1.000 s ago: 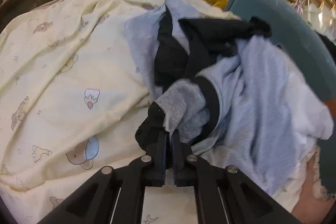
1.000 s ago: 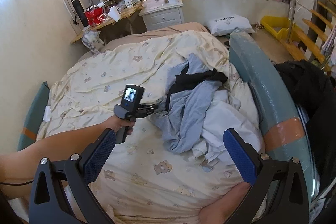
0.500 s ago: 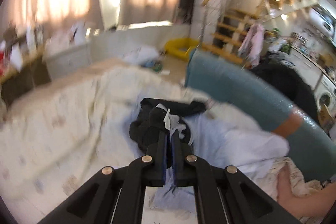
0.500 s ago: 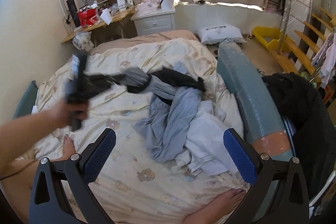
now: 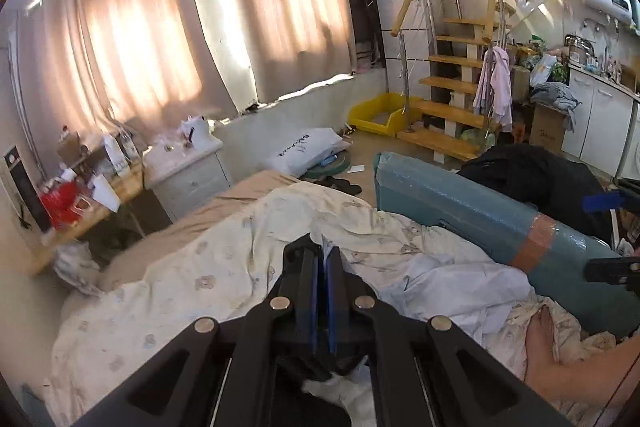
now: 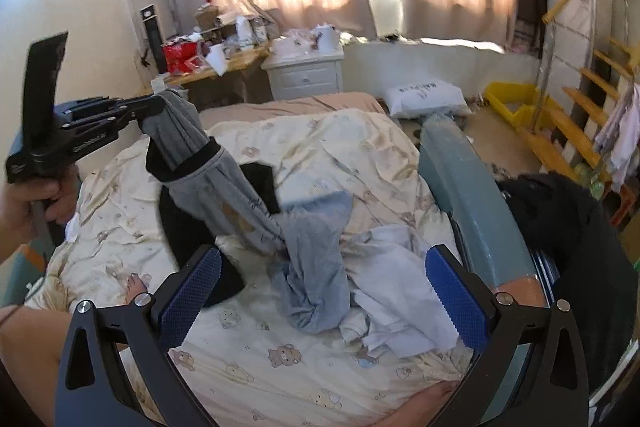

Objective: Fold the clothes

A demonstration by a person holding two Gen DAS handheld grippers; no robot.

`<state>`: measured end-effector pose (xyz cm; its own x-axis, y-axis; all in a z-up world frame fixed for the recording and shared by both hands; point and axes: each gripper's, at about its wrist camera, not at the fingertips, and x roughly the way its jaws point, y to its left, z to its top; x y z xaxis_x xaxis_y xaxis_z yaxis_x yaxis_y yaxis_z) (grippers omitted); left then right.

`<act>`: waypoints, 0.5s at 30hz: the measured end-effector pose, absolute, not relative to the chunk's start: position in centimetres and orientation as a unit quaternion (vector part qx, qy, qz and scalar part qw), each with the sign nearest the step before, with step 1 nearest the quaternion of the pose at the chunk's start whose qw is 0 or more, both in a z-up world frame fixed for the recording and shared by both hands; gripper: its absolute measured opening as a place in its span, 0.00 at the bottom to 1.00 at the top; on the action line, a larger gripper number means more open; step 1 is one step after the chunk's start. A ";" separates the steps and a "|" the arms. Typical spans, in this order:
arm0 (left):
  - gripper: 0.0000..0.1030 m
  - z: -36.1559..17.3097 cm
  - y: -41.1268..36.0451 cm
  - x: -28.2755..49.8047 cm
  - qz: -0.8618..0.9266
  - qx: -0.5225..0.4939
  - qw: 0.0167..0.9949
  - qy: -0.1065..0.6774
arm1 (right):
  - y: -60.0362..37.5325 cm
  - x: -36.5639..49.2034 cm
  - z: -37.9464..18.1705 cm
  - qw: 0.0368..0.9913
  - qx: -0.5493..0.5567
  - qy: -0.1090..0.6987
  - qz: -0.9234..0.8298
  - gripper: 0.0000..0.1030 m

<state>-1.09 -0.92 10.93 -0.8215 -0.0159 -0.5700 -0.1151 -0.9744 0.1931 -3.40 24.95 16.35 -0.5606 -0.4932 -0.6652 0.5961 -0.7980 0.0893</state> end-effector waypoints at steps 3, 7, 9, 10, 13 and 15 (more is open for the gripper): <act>0.03 12.8 0.0 1.1 0.950 -0.292 0.028 0.111 | 24.3 -2.2 17.1 0.328 0.333 0.082 -0.880 1.00; 0.03 16.5 0.5 4.1 0.958 -0.265 0.034 0.105 | 23.4 -1.1 18.0 0.360 0.302 0.092 -0.878 1.00; 0.03 18.7 0.7 5.4 0.961 -0.248 0.037 0.115 | 22.8 -0.9 18.1 0.373 0.289 0.103 -0.876 1.00; 0.03 19.9 0.9 6.0 0.962 -0.242 0.040 0.119 | 22.5 -0.8 18.0 0.377 0.285 0.111 -0.874 1.00; 0.03 23.1 1.4 7.3 0.963 -0.220 0.040 0.152 | 21.4 -0.7 17.6 0.391 0.274 0.132 -0.869 1.00; 0.03 24.6 1.3 8.0 0.964 -0.210 0.044 0.156 | 20.8 -0.7 17.3 0.400 0.270 0.141 -0.864 1.00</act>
